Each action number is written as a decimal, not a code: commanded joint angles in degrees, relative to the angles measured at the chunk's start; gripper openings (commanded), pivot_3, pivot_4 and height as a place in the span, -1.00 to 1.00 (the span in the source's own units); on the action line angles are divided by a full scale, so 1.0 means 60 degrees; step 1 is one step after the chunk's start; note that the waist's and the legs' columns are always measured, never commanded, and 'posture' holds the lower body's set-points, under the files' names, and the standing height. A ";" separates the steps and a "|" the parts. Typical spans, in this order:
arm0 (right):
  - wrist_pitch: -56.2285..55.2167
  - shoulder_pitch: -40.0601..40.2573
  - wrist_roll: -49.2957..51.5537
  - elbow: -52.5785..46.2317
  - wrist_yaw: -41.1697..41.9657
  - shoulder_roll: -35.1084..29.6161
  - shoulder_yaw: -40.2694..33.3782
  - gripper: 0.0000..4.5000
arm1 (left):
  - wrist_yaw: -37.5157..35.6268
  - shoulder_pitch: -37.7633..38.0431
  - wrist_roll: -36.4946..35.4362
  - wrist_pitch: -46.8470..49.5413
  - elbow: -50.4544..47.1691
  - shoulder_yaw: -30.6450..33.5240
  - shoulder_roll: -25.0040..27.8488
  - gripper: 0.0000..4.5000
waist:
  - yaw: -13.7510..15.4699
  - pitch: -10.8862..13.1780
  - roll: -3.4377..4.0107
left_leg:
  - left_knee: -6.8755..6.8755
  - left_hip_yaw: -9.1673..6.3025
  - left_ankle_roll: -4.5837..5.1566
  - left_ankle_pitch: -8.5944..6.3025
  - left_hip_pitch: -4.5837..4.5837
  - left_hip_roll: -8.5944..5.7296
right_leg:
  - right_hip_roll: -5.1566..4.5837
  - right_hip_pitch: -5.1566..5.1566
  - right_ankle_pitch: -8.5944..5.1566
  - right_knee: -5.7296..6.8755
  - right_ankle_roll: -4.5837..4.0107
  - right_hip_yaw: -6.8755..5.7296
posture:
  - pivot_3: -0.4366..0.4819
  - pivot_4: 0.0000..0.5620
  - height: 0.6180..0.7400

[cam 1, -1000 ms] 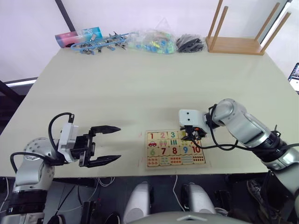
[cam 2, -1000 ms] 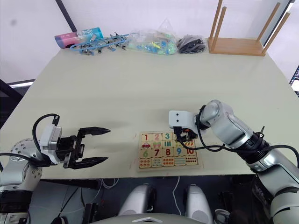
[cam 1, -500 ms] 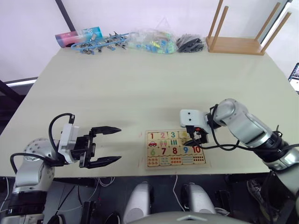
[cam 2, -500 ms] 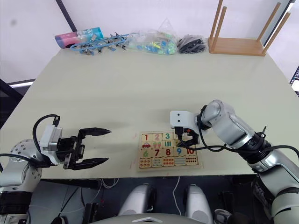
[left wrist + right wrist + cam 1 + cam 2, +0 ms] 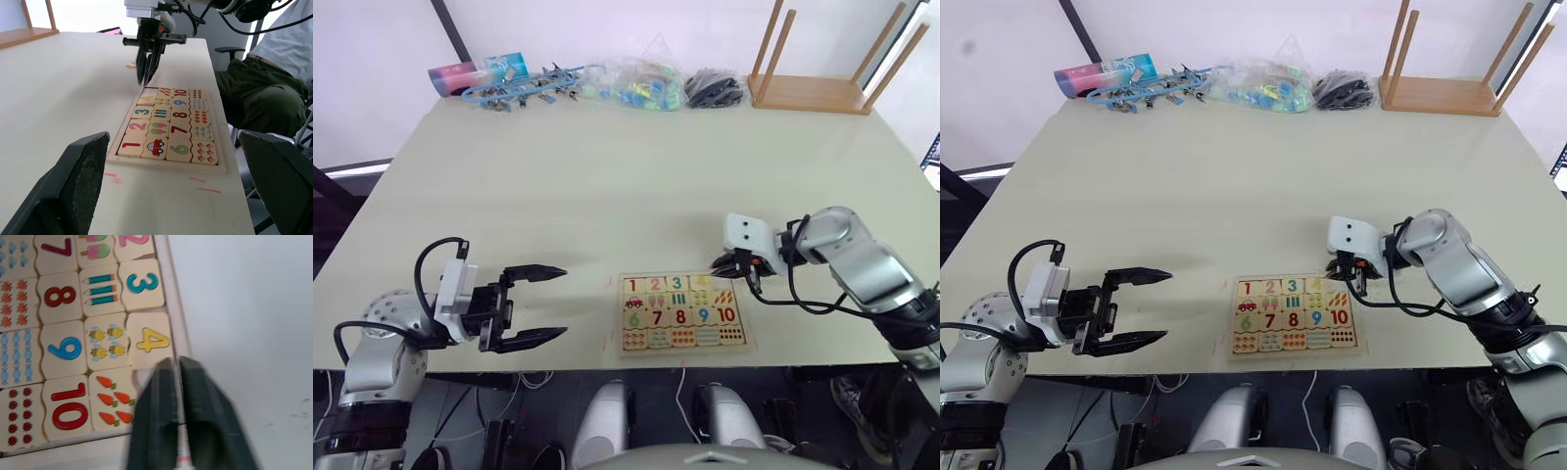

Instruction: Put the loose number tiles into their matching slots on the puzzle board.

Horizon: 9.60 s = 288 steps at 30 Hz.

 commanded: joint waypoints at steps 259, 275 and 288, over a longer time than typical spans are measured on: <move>-0.3073 0.1226 0.1587 0.1605 0.1847 -0.0561 -0.2637 -0.60 | -0.0432 -0.0264 -0.0541 -0.0897 0.0811 -0.0741 0.1080 1.00 | -0.0150 0.0006 0.0007 | -0.0021 0.0037 0.0000 0.0000 0.0116 0.0005 | -0.0013 0.0076 -0.0001 0.0019 0.0000 0.0040 | -0.05 -0.47 1.00; -0.1681 0.0268 -0.0060 0.0411 0.0948 -0.0344 -0.0701 -0.60 | -0.0432 -0.0587 -0.1253 -0.1697 0.1196 -0.1975 0.1890 1.00 | -0.0168 0.0008 0.0010 | -0.0025 0.0037 0.0000 -0.0001 0.0107 0.0005 | -0.0010 0.0066 -0.0002 0.0016 0.0000 0.0036 | -0.05 -0.47 1.00; -0.0887 -0.0112 -0.0601 0.0114 0.0563 -0.0168 0.0050 -0.60 | -0.0432 -0.0520 -0.1264 -0.1707 0.1154 -0.1938 0.1801 1.00 | -0.0169 0.0008 0.0008 | -0.0024 0.0035 0.0000 0.0000 0.0106 0.0005 | -0.0006 0.0067 -0.0002 0.0017 0.0001 0.0032 | -0.05 -0.47 1.00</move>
